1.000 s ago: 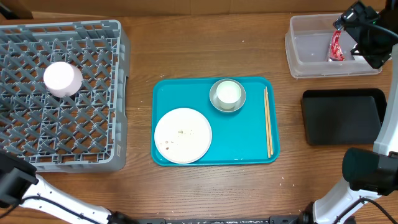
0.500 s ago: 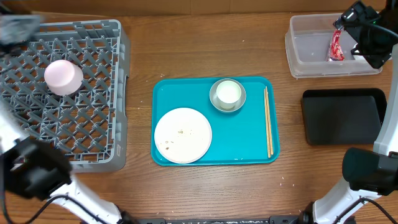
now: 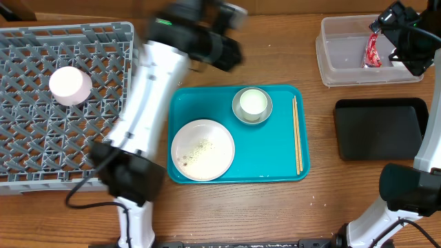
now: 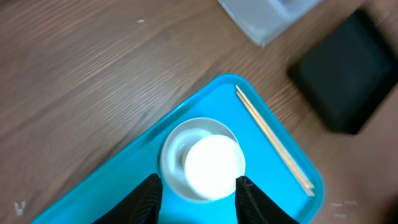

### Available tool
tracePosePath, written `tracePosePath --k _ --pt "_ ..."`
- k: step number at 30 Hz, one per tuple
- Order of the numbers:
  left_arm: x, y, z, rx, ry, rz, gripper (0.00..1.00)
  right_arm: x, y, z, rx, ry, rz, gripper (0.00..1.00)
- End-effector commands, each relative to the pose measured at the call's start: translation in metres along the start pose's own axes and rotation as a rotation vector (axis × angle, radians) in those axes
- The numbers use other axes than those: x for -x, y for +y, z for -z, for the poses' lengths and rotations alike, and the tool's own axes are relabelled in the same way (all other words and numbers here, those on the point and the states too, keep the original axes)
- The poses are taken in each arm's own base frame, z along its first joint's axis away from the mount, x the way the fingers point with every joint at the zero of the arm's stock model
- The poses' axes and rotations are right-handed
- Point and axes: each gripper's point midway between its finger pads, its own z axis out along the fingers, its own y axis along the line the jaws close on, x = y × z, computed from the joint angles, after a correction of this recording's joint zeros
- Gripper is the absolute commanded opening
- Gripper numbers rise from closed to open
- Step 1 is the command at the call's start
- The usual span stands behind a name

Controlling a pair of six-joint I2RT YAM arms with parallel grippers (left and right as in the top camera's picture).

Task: Sort waste into correct bins and load items into the dishwasher
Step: 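Reach the left gripper to the small white cup and grasp it, then carry the white cup to the dish rack beside the bowl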

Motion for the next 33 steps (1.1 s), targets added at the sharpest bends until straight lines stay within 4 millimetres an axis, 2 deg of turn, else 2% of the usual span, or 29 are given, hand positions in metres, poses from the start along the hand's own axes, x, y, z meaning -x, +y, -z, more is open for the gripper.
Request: tracePosePath --k 1,4,7,9,13,18,23,27,29,31,33 --pt "-0.015 0.0 -0.051 0.286 0.121 -0.163 0.41 0.003 0.001 0.003 0.007 -0.01 -0.006 1.0" --pt "-0.036 -0.023 -0.097 0.304 0.21 -0.236 0.39 0.002 0.001 0.003 0.007 -0.01 -0.005 1.0" --pt "-0.058 -0.039 -0.131 0.287 0.284 -0.269 0.33 0.003 0.001 0.003 0.007 -0.01 -0.005 1.0" --pt "-0.069 -0.046 -0.147 0.28 0.313 -0.264 0.33 0.003 0.001 0.003 0.007 -0.01 -0.005 1.0" --pt "-0.075 -0.058 -0.154 0.273 0.326 -0.265 0.31 0.002 0.001 0.003 0.007 -0.01 -0.005 1.0" --pt "-0.076 -0.057 -0.154 0.281 0.322 -0.214 0.27 0.002 0.001 0.003 0.007 -0.01 -0.005 1.0" --pt "-0.077 -0.057 -0.154 0.282 0.326 -0.213 0.04 0.003 0.001 0.003 0.007 -0.01 -0.006 1.0" --pt "-0.07 -0.058 -0.147 0.291 0.311 -0.204 0.04 0.003 0.001 0.003 0.007 -0.01 -0.005 1.0" --pt "-0.061 -0.061 -0.133 0.294 0.287 -0.179 0.04 0.003 0.001 0.003 0.007 -0.011 -0.005 1.0" --pt "-0.042 -0.065 -0.108 0.298 0.234 -0.141 0.04 0.003 0.001 0.003 0.007 -0.011 -0.005 1.0" --pt "-0.019 -0.065 -0.073 0.303 0.156 -0.098 0.04 0.003 0.001 0.003 0.007 -0.01 -0.005 1.0"
